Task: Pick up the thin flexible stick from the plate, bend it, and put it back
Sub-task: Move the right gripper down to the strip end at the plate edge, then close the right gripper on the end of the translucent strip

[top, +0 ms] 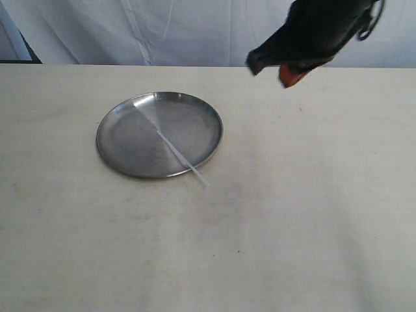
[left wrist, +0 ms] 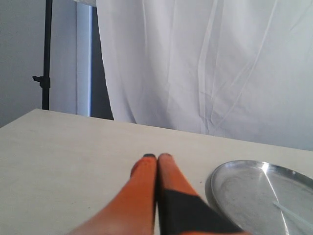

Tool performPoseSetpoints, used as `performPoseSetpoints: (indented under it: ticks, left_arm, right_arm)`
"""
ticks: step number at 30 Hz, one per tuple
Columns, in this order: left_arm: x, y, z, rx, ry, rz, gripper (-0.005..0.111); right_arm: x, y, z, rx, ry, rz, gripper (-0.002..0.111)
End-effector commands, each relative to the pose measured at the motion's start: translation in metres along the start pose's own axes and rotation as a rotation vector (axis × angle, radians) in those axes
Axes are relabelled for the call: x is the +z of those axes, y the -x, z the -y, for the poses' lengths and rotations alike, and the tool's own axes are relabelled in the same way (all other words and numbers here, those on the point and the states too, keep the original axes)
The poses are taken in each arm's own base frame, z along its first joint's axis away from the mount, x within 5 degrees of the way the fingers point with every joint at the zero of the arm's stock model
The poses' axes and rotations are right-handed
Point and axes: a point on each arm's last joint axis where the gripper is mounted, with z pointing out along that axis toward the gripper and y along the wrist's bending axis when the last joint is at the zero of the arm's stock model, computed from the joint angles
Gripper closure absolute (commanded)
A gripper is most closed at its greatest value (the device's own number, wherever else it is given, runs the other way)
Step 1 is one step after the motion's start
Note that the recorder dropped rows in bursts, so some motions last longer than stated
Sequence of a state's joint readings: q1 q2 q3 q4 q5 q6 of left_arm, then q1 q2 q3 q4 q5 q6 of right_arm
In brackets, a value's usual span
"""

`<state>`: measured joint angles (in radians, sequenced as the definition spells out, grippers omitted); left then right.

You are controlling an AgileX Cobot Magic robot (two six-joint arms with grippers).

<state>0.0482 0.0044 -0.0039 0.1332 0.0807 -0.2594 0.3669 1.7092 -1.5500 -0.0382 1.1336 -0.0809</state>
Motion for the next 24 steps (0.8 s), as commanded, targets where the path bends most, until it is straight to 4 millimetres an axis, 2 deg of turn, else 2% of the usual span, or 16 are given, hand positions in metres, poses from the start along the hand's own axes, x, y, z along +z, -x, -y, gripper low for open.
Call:
performPoseSetpoints:
  ticks: [1,3,4,8,15,24]
  left_arm:
    - [0.0,0.0,0.0,-0.003,-0.001,0.009,0.107]
    - [0.0,0.0,0.0,-0.003,-0.001,0.009,0.107]
    - [0.0,0.0,0.0,-0.003,-0.001,0.009,0.107]
    - [0.0,0.0,0.0,-0.003,-0.001,0.009,0.107]
    - [0.0,0.0,0.0,-0.003,-0.001,0.009,0.107]
    - [0.0,0.0,0.0,-0.003,-0.001,0.009,0.107]
  right_arm:
    - [0.048,0.014,-0.052,-0.166,0.033,-0.1,0.072]
    - [0.067,0.014,-0.068,-0.218,0.029,-0.132,0.053]
    - [0.077,0.013,-0.076,-0.227,0.033,-0.155,0.048]
    - [0.106,0.009,-0.089,-0.235,0.044,-0.231,0.049]
    - [0.12,0.012,-0.106,-0.186,0.119,-0.186,0.049]
    - [0.153,0.009,-0.118,-0.2,0.095,-0.205,0.049]
